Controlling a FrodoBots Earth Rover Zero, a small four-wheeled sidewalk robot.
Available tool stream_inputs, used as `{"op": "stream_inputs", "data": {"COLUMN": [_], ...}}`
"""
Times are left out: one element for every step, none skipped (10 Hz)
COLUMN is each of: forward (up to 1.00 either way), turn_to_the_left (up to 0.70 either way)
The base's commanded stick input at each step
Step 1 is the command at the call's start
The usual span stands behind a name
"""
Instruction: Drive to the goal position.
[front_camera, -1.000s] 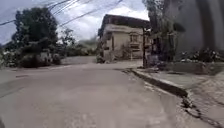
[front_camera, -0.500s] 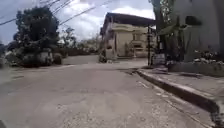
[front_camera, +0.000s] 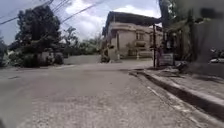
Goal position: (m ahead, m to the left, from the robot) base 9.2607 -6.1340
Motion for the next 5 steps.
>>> {"op": "stream_inputs", "data": {"forward": [1.00,1.00,1.00,1.00,1.00], "turn_to_the_left": [0.00,0.00,0.00,0.00,0.00]}}
